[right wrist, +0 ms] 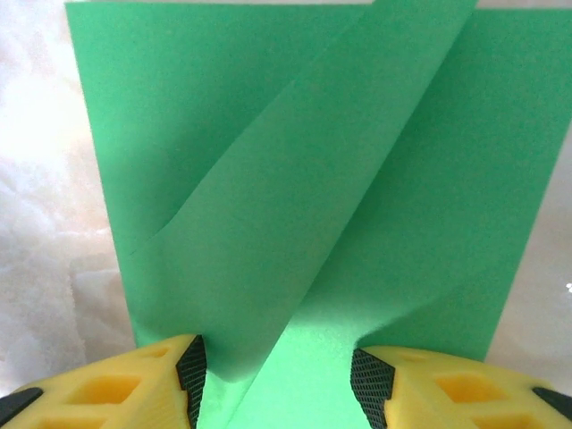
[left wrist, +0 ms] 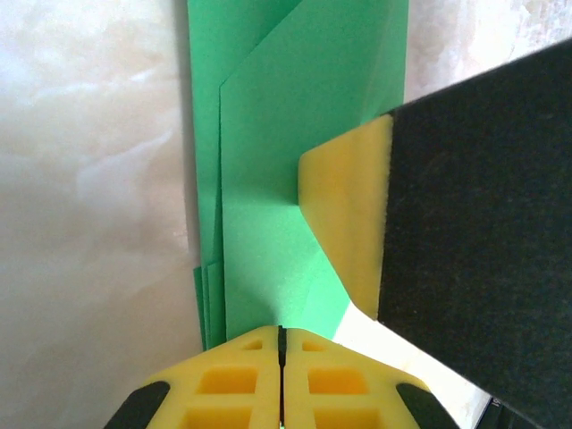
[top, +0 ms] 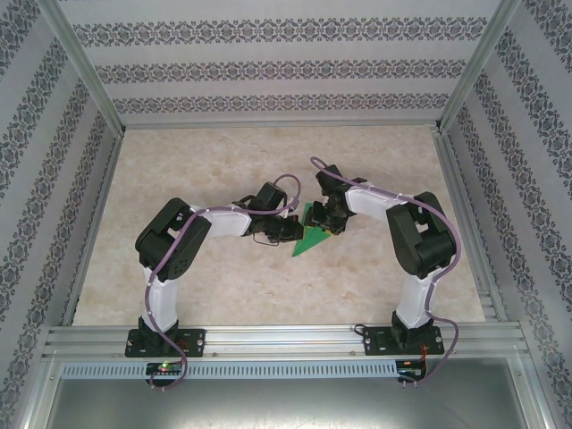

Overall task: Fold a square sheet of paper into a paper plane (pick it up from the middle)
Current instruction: Fourth fold the wing at the center of the table.

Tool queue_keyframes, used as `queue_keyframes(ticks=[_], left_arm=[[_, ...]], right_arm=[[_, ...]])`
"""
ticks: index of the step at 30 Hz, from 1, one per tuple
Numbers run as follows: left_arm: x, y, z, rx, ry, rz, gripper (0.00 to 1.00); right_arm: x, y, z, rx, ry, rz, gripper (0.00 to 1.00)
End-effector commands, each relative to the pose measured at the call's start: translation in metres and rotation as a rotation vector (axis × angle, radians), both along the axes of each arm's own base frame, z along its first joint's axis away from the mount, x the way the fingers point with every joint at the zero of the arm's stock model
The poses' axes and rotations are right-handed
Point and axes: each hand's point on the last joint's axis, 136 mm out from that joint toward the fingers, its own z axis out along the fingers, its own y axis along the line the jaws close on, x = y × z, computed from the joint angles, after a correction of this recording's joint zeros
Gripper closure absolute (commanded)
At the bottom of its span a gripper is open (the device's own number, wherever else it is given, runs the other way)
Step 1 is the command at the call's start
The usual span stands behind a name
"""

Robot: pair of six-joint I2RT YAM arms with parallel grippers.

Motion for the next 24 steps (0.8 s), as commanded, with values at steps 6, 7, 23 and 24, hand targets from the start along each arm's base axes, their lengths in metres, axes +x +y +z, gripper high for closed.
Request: queue_keyframes(ticks=[6, 7, 23, 24], left_arm=[[-0.002, 0.002, -0.010, 0.055, 0.007, -0.008, 0.92], [-0.002, 0.003, -0.011, 0.056, 0.008, -0.008, 0.92], [-0.008, 0.014, -0.028, 0.141, 0.053, -0.003, 0.95], [-0.009, 0.016, -0.030, 0.156, 0.059, -0.004, 0.96]], right_arm=[[-0.053, -0.045, -0.081, -0.252, 0.221, -0.002, 0.46], [-0.053, -0.046, -0.081, -0.257, 0.224, -0.001, 0.46], [-0.058, -0.042, -0.086, -0.270, 0.242, 0.012, 0.45], [-0.056, -0.039, -0.084, -0.260, 0.237, 0.010, 0.45]])
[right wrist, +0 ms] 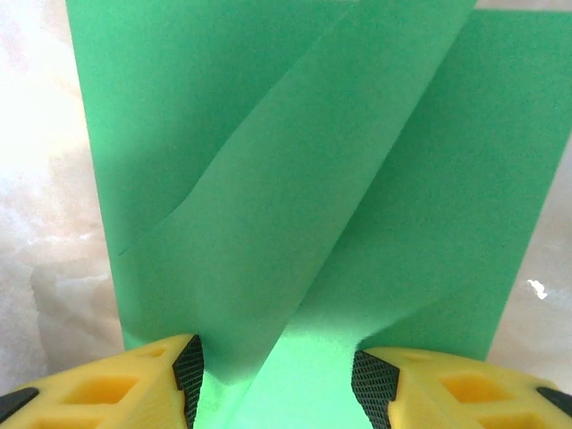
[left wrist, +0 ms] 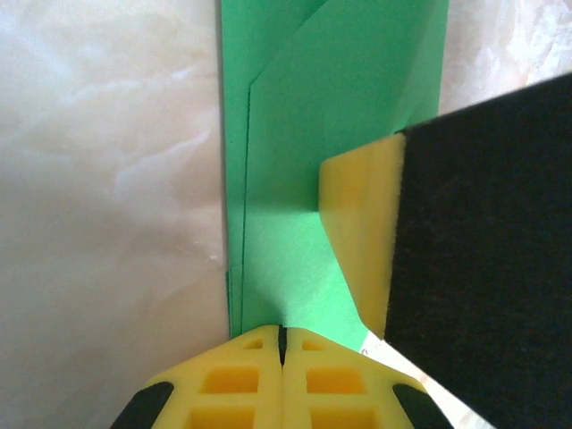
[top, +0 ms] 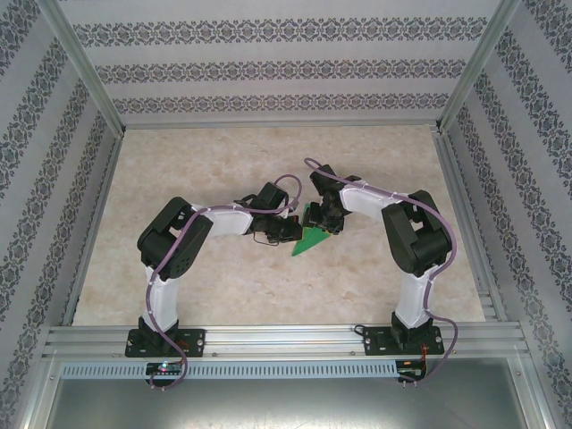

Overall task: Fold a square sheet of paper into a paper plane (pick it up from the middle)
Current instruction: Fourth fold the wing at the center of the table.

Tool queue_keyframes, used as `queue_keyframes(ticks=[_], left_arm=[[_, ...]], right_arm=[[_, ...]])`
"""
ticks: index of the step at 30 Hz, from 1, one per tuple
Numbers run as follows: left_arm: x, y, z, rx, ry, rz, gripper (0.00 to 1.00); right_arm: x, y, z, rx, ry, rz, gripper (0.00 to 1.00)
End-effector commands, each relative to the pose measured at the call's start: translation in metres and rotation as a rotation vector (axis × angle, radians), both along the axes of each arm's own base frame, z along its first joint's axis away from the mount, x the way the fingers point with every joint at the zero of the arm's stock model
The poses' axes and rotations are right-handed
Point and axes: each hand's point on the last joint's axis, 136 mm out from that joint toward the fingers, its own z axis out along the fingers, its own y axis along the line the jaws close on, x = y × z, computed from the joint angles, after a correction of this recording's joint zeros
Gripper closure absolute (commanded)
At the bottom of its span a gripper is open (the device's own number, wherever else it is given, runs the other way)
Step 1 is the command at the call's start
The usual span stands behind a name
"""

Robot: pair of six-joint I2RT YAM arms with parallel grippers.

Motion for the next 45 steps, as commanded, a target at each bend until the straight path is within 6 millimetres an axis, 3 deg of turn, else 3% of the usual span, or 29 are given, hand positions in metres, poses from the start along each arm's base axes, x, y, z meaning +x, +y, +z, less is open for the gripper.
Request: queue_keyframes(ticks=[1, 8, 15, 19, 25, 27, 31, 45], left_arm=[[-0.012, 0.014, -0.025, 0.119, 0.051, -0.010, 0.96], [-0.025, 0.028, -0.042, 0.206, 0.110, -0.026, 1.00], [-0.036, 0.041, -0.057, 0.286, 0.149, -0.038, 1.00], [-0.040, 0.046, -0.062, 0.316, 0.155, -0.045, 1.00], [-0.046, 0.055, -0.072, 0.364, 0.173, -0.051, 1.00], [-0.048, 0.058, -0.076, 0.383, 0.183, -0.059, 1.00], [-0.048, 0.055, -0.077, 0.376, 0.185, -0.076, 1.00], [-0.047, 0.053, -0.075, 0.385, 0.176, -0.114, 1.00]], right_arm=[[-0.053, -0.038, -0.077, -0.178, 0.216, -0.012, 0.45], [-0.028, -0.008, -0.025, -0.002, 0.102, -0.010, 0.45], [0.002, 0.013, 0.062, 0.205, -0.100, 0.022, 0.45], [0.002, 0.013, 0.086, 0.301, -0.251, 0.072, 0.63], [-0.006, 0.028, 0.073, 0.415, -0.293, 0.147, 0.94], [-0.006, 0.030, 0.064, 0.430, -0.291, 0.147, 1.00], [-0.008, 0.039, 0.051, 0.468, -0.276, 0.169, 1.00], [-0.002, 0.038, 0.016, 0.429, -0.217, 0.152, 1.00]])
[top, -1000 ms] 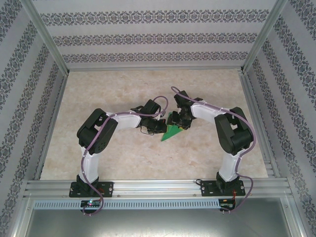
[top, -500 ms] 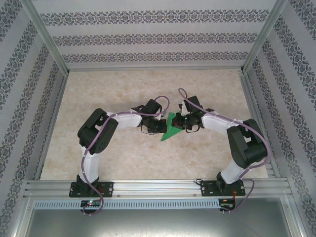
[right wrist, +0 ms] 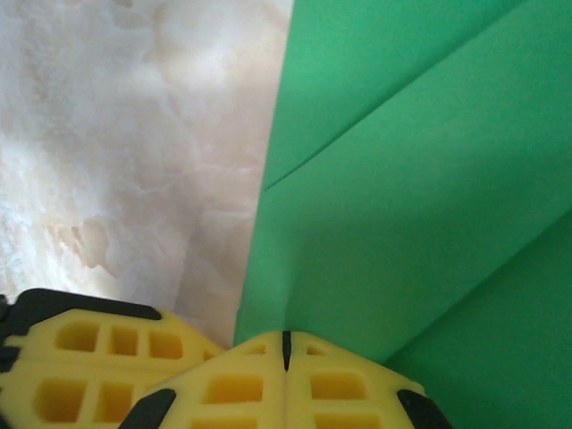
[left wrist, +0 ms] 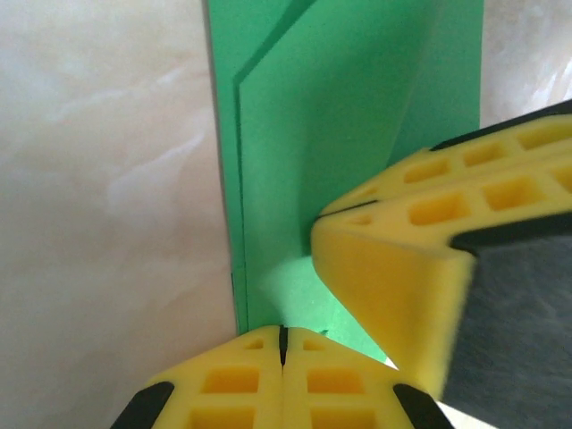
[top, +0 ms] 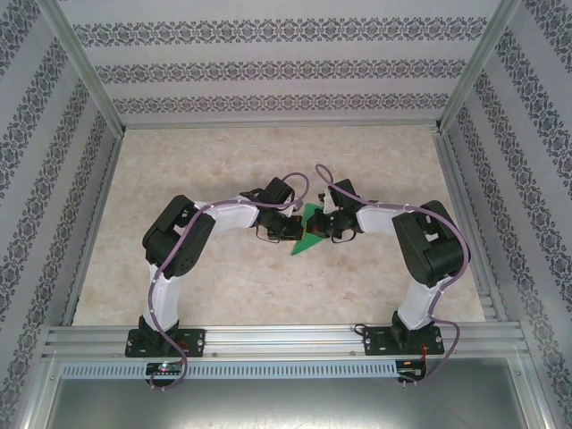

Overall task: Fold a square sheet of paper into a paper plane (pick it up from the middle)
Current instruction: Fourth fold the wing at the center of the table.

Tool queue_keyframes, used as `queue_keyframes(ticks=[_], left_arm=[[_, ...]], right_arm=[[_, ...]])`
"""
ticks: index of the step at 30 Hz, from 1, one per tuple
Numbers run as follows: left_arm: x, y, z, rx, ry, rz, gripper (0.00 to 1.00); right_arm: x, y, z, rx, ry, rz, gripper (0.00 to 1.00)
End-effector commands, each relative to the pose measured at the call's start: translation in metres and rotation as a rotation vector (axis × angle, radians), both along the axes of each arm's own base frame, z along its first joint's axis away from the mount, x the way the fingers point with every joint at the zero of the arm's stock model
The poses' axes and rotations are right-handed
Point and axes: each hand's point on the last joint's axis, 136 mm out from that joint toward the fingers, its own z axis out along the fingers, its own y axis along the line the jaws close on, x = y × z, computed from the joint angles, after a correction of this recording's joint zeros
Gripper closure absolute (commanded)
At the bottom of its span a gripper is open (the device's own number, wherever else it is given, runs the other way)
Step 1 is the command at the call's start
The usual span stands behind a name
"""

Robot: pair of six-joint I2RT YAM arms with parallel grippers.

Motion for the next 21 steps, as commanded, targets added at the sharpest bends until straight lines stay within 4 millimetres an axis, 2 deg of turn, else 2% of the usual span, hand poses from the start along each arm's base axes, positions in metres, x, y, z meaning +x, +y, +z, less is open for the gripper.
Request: queue_keyframes(ticks=[1, 12, 18, 21], left_arm=[[-0.046, 0.050, -0.070, 0.273, 0.170, -0.014, 1.00], [-0.055, 0.057, -0.077, 0.291, 0.188, -0.030, 1.00], [-0.059, 0.058, -0.078, 0.292, 0.197, -0.037, 1.00], [-0.058, 0.058, -0.077, 0.293, 0.193, -0.034, 1.00]], right_arm=[[0.005, 0.003, 0.001, -0.006, -0.026, 0.018, 1.00], [0.011, -0.034, -0.008, -0.046, -0.013, -0.104, 1.00], [0.027, -0.045, 0.002, -0.011, -0.035, -0.136, 1.00], [0.031, -0.046, 0.014, 0.000, -0.063, -0.136, 1.00]])
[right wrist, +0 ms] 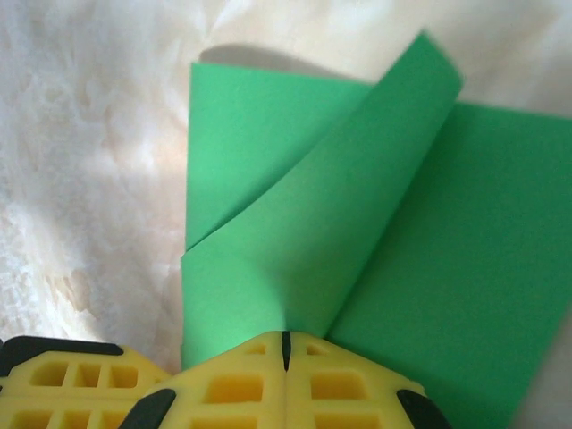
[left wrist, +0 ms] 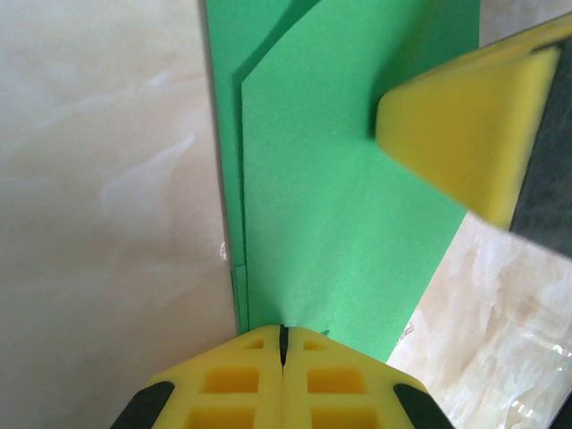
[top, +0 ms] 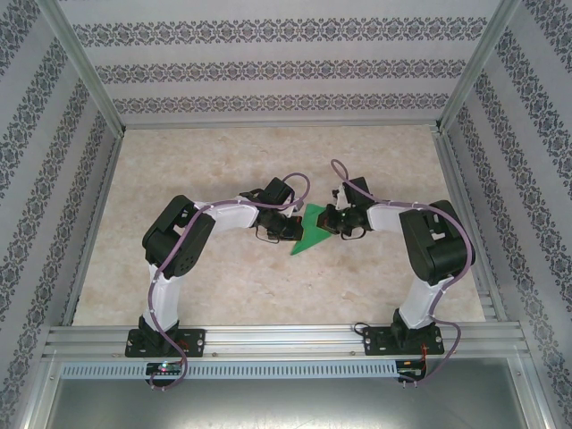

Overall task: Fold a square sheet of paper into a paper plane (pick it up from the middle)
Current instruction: Fourth fold the wing at the center of the table.

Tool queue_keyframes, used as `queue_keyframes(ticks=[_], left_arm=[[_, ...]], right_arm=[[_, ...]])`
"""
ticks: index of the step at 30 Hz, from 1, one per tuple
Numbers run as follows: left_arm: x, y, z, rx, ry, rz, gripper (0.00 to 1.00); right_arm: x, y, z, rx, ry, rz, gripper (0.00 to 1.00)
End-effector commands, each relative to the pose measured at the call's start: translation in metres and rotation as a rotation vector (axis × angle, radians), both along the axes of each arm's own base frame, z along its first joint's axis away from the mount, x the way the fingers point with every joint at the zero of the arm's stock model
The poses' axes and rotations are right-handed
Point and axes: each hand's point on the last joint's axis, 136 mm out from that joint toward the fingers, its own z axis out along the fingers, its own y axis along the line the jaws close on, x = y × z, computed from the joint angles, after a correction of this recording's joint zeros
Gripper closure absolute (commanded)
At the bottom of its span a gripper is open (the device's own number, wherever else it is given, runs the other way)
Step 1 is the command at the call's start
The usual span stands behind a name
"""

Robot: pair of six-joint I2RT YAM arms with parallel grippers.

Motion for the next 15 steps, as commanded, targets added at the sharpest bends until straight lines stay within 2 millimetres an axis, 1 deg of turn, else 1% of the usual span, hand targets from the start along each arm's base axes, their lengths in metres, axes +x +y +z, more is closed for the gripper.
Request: queue_keyframes(ticks=[1, 4, 6, 8, 10, 15], left_arm=[[-0.056, 0.057, -0.074, 0.292, 0.204, -0.005, 1.00], [-0.055, 0.056, -0.074, 0.290, 0.202, 0.003, 1.00], [-0.054, 0.056, -0.074, 0.293, 0.202, 0.009, 1.00], [-0.053, 0.056, -0.074, 0.291, 0.200, 0.014, 1.00], [-0.052, 0.056, -0.074, 0.295, 0.198, 0.017, 1.00], [-0.053, 0.058, -0.076, 0.301, 0.200, 0.022, 1.00]], right_arm=[[0.011, -0.006, 0.020, -0.010, -0.071, -0.014, 1.00], [0.006, 0.007, 0.037, 0.019, -0.119, 0.030, 1.00], [0.000, 0.014, 0.041, 0.028, -0.132, 0.052, 1.00], [-0.007, 0.022, 0.039, 0.033, -0.130, 0.074, 1.00], [-0.010, 0.028, 0.031, 0.034, -0.108, 0.092, 1.00], [-0.009, 0.035, 0.016, 0.039, -0.070, 0.118, 1.00]])
